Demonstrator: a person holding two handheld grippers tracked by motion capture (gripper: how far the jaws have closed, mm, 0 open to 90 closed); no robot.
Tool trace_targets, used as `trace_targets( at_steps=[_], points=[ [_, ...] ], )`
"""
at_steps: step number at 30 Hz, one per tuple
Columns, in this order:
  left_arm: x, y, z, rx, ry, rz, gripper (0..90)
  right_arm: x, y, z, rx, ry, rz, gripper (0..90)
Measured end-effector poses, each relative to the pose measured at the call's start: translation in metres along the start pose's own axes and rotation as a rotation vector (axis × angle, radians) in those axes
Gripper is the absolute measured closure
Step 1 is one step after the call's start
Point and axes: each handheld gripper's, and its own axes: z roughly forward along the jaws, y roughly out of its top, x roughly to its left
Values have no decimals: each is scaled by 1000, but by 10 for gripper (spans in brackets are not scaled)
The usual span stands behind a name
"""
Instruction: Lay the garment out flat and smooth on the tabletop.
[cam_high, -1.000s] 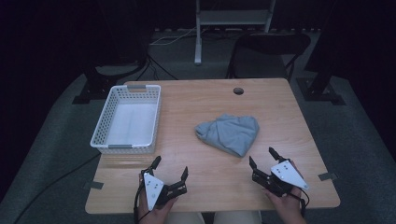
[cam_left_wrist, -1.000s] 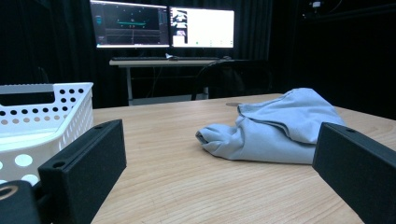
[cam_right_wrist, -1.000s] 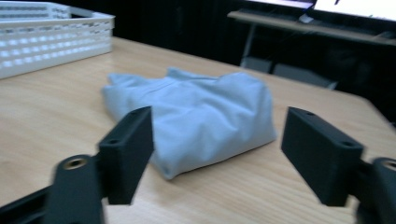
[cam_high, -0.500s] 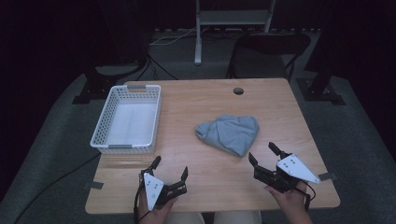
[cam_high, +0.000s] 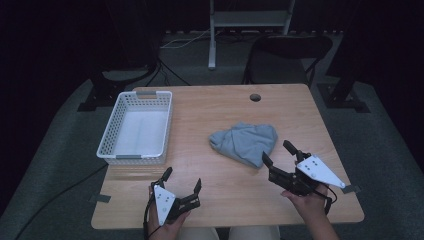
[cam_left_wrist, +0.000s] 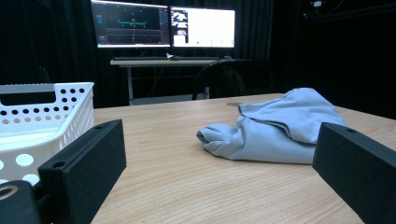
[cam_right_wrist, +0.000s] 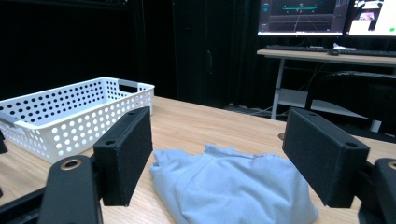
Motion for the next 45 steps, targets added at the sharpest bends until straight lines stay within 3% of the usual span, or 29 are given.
trace_targets(
  at_steps=[8, 11, 20, 28, 32, 34, 45],
  points=[
    [0, 0, 0, 0, 0, 1, 40, 7, 8, 25, 72, 55, -21, 228],
    [0, 0, 0, 0, 0, 1, 40, 8, 11, 31, 99, 39, -34, 227],
    [0, 0, 0, 2, -1, 1, 40, 4, 14, 79, 232, 44, 15, 216],
    [0, 0, 0, 3, -3, 3, 40, 8, 5, 113, 339, 43, 14, 216],
    [0, 0, 0, 5, -4, 3, 40, 6, 0, 130, 381, 13, 3, 222],
    [0, 0, 0, 6, -6, 3, 40, 4, -2, 138, 399, 1, 15, 262],
    [0, 0, 0, 7, -8, 4, 40, 4, -16, 170, 482, 3, 70, 262]
  ],
)
